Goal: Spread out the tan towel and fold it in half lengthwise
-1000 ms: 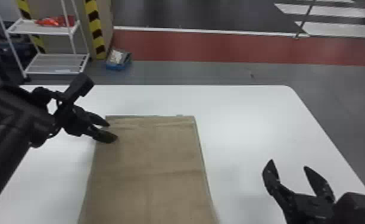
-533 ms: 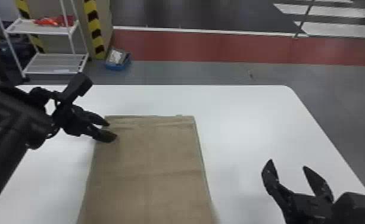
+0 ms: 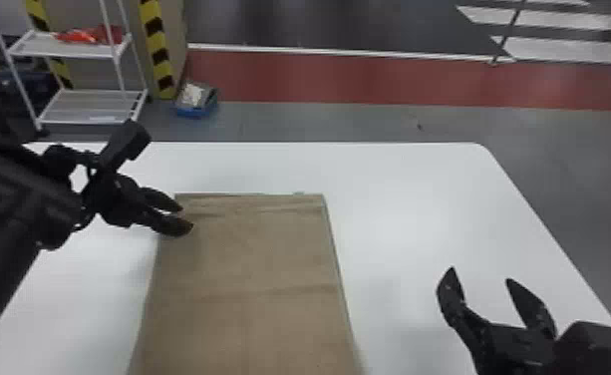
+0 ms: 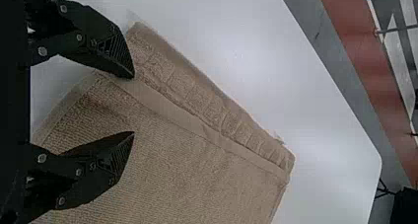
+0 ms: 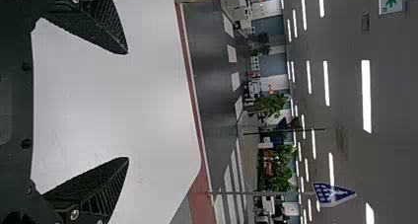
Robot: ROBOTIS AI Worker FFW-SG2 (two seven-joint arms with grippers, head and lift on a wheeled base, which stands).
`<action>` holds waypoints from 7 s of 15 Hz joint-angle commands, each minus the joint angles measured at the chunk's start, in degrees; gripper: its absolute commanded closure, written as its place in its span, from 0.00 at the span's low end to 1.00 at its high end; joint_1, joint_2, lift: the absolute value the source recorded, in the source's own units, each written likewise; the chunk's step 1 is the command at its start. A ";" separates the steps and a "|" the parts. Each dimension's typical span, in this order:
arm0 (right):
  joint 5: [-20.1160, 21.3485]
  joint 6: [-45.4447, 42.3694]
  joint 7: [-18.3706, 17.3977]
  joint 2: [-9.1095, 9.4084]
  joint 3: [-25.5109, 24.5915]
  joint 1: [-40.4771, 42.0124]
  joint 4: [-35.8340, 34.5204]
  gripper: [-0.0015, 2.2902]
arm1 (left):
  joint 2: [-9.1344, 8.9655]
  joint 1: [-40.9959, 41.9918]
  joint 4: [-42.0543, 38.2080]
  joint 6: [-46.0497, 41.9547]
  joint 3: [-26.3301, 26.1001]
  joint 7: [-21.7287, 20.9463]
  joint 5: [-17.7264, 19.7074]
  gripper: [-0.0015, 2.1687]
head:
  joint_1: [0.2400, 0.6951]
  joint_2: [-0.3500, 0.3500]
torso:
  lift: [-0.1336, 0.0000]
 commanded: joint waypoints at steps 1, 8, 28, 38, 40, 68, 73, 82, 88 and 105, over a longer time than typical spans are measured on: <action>0.00 0.01 0.00 0.00 0.01 -0.15 0.12 0.05 | 0.12 -0.07 -0.18 0.05 -0.09 -0.44 0.01 0.28 | 1.00 0.37 | 0.08; 0.17 0.37 0.00 0.18 0.01 -0.41 0.47 0.05 | 0.74 3.01 -6.15 1.46 1.32 -2.64 -0.34 0.28 | 1.00 0.36 | 0.08; 2.02 19.88 0.97 -0.44 1.77 -19.84 4.86 0.05 | 4.34 20.15 -36.12 6.73 20.66 -14.68 7.22 0.65 | 1.00 0.42 | 0.08; -1.06 26.21 4.75 0.00 13.02 -44.36 27.10 0.05 | 6.54 26.74 -40.61 6.90 28.83 -15.03 12.41 0.65 | 1.00 0.68 | 0.08; -1.41 25.85 5.01 0.35 15.83 -46.82 30.88 0.05 | 6.72 27.53 -40.96 6.73 28.92 -15.20 12.49 0.65 | 1.00 0.72 | 0.08; 4.13 10.91 12.92 2.86 24.89 -71.08 77.11 0.15 | 8.39 29.82 -41.75 4.62 28.65 -16.43 13.90 0.65 | 1.00 0.80 | 0.08; 4.04 9.51 13.10 2.86 25.50 -70.64 76.93 0.27 | 8.47 30.34 -41.92 4.62 28.57 -16.52 13.99 0.65 | 1.00 0.81 | 0.08; 4.30 9.15 12.22 2.86 23.66 -66.51 70.78 0.59 | 8.83 29.99 -41.48 4.44 29.09 -15.03 14.16 0.65 | 1.00 0.82 | 0.08; 6.41 24.45 12.22 -0.62 10.21 -49.89 44.06 0.59 | 11.37 26.13 -33.66 3.39 29.01 -11.86 13.99 0.65 | 1.00 0.81 | 0.08; 2.28 32.01 12.92 -2.02 -18.97 -16.85 10.66 0.58 | 13.92 19.71 -19.07 -2.41 24.44 -4.57 10.30 0.64 | 1.00 0.46 | 0.08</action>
